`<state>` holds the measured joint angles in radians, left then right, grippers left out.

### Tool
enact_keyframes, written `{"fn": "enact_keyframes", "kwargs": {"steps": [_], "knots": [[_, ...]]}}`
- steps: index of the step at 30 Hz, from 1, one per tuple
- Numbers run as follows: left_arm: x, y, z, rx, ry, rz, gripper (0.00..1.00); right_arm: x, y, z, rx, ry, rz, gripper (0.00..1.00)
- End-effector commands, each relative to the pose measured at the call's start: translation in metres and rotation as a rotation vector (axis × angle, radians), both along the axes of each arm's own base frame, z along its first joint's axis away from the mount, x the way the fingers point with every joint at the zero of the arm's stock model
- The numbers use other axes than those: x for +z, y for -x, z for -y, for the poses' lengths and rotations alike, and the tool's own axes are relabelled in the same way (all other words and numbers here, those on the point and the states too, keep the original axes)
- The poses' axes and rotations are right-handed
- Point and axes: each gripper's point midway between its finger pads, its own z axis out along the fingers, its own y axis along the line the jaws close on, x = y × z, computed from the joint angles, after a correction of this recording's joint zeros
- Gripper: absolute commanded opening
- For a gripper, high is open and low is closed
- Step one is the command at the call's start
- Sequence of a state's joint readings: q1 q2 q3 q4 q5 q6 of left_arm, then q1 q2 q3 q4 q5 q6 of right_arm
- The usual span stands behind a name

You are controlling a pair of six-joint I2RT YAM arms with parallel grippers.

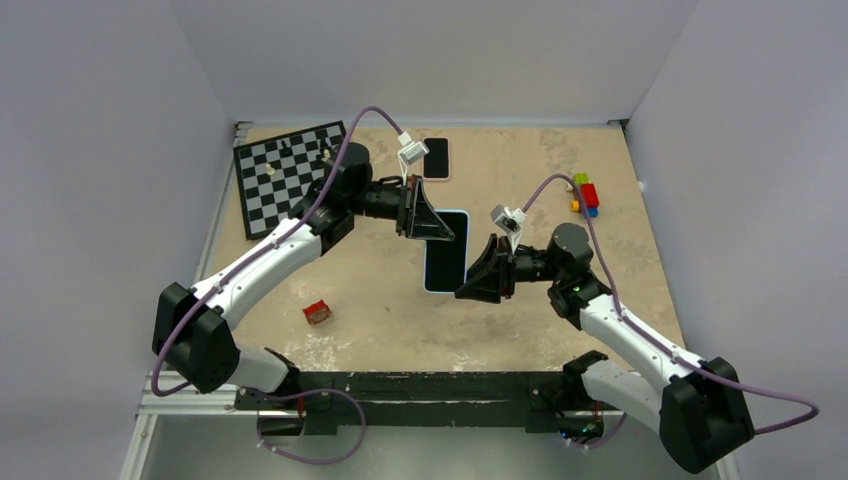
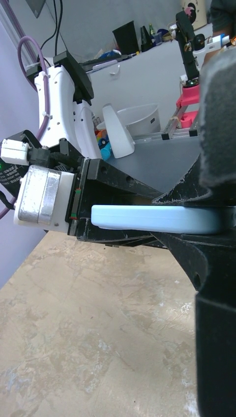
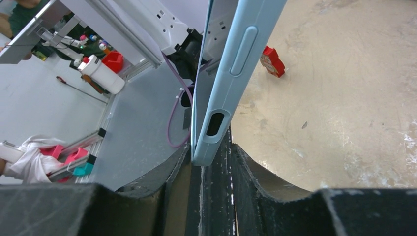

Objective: Take the phone out of the phone case
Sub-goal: Adjust the phone, then remove the phone case from the phone.

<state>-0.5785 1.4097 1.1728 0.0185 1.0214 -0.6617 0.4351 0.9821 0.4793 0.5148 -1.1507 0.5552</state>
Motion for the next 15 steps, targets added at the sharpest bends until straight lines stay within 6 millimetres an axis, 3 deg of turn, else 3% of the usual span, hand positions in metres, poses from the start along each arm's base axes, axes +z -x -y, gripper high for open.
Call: {"fn": "enact_keyframes", "kwargs": {"steps": [1,7,9,12,15], "knots": [[0.036,0.005,0.0,-0.037,0.083,0.096,0.0,0.012,0.001,-0.005,0.048,-0.027,0.086,0.35],[0.034,0.003,0.001,-0.028,0.062,0.045,0.0,0.012,0.002,-0.008,0.06,-0.03,0.125,0.27],[0.032,0.001,0.004,-0.04,0.05,-0.017,0.0,0.014,0.002,-0.011,0.053,-0.034,0.154,0.2],[0.032,0.001,0.008,-0.066,0.056,-0.114,0.0,0.021,-0.001,-0.015,0.013,-0.047,0.214,0.0],[0.028,0.001,0.01,-0.082,0.043,-0.202,0.0,0.032,-0.001,-0.018,-0.016,-0.074,0.29,0.0]]}}
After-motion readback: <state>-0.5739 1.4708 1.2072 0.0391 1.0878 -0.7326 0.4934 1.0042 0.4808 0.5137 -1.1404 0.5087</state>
